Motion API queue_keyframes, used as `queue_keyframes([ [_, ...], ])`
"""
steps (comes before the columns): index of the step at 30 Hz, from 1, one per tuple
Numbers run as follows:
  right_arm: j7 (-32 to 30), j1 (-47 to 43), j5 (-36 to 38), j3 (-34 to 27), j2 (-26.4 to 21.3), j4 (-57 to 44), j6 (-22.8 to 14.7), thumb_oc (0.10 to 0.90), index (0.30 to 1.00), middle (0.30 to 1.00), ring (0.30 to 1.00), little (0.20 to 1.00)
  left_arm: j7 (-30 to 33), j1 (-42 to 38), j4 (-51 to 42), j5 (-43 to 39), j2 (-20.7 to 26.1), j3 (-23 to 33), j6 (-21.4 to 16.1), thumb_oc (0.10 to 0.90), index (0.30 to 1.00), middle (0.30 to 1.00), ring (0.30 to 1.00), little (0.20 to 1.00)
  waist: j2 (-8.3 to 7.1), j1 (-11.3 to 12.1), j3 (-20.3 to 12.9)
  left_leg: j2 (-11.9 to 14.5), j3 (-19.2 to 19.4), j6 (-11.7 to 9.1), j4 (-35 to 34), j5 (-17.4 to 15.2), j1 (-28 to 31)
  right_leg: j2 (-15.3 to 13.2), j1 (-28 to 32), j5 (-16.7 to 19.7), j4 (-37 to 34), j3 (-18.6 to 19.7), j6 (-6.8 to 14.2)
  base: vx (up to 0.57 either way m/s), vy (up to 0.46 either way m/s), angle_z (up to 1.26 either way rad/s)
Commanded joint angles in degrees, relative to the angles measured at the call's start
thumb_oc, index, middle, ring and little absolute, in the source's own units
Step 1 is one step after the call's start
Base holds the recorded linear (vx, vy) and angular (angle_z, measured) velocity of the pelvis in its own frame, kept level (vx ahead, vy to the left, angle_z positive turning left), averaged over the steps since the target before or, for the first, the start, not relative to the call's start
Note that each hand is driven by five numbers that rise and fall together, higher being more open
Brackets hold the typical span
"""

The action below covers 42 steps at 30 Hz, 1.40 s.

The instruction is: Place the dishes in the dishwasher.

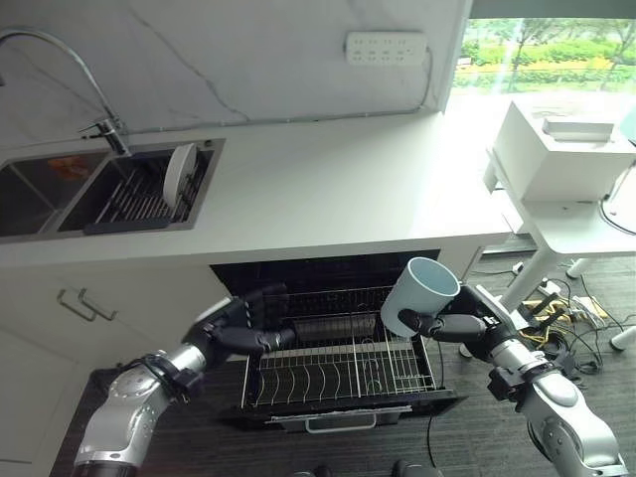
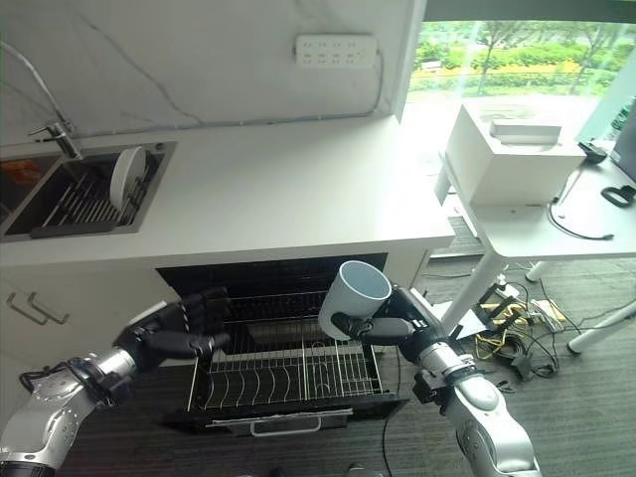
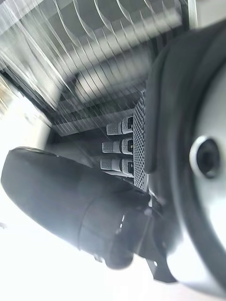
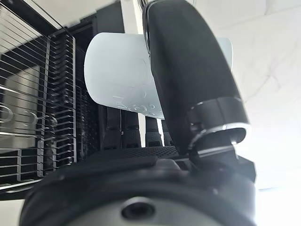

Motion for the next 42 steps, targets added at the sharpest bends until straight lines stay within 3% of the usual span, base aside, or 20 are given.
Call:
queue_keyframes([
  [1,-2.0,-8.8,-4.0,-1.5,0.9,-2.9,-7.1,0.400,0.300,0.300,0.300,0.300,4.9,-4.3,-8.0,-7.7,-3.5,0.1,-9.7,0.800,0.900,0.900,0.900,0.900,-0.91,0.4,-1.6,3.2,1.8,-1.7,3.2,-6.2,1.6,-0.2,-0.8,-4.7,3.2,-0.3,2.1,-0.01,-0.033,0.07],
  [6,-6.3,-10.7,-9.3,-0.8,0.2,1.0,-7.0,0.400,0.300,0.300,0.300,0.300,7.4,-3.9,-8.9,-9.6,-7.5,-2.6,-8.9,0.800,0.900,0.900,0.900,0.900,-1.91,1.3,-1.5,3.0,1.0,-1.6,3.2,-6.2,1.6,-0.2,-0.4,-4.8,3.2,-1.0,1.7,0.01,-0.036,0.11],
  [14,-6.7,-13.8,-12.3,2.6,-1.0,11.9,-4.7,0.400,0.300,0.300,0.300,0.300,9.2,-4.1,-5.7,-9.4,-10.6,-7.9,-6.6,0.800,0.900,0.900,0.900,0.900,-2.99,2.5,-1.6,3.0,0.7,-1.8,3.2,-6.3,1.8,-0.1,0.1,-4.8,3.2,-1.7,1.5,0.03,-0.044,0.02],
  [23,-6.9,-15.0,-15.9,4.7,-1.5,24.1,-2.7,0.400,0.300,0.300,0.300,0.300,10.0,-2.7,-5.5,-9.7,-9.6,-10.1,-4.1,0.800,0.900,0.900,0.900,0.900,-2.86,3.6,-1.1,3.7,0.7,-2.4,3.2,-5.7,1.6,-0.2,0.4,-4.8,3.2,-2.9,1.3,0.02,-0.029,0.05],
  [32,-9.0,-20.3,-18.0,7.9,-4.7,36.4,-2.6,0.400,0.300,0.300,0.300,0.300,14.0,-1.7,-5.3,-5.4,-7.5,-11.3,-6.0,0.800,0.900,0.900,0.900,0.900,-2.01,5.9,0.2,3.8,-0.6,-3.2,3.2,-4.7,1.1,-0.3,0.9,-4.8,3.2,-4.3,1.1,0.02,-0.047,0.08],
  [42,-11.2,-27.8,-14.8,11.3,-7.6,46.2,-2.0,0.400,0.300,0.300,0.300,0.300,16.1,-3.2,-6.3,-3.8,-4.1,-13.5,-7.2,0.800,0.900,0.900,0.900,0.900,-0.75,7.5,2.7,3.6,-1.7,-3.6,3.2,-3.4,-0.4,-0.8,-0.1,-3.7,3.2,-5.2,1.1,-0.02,-0.058,0.09],
])
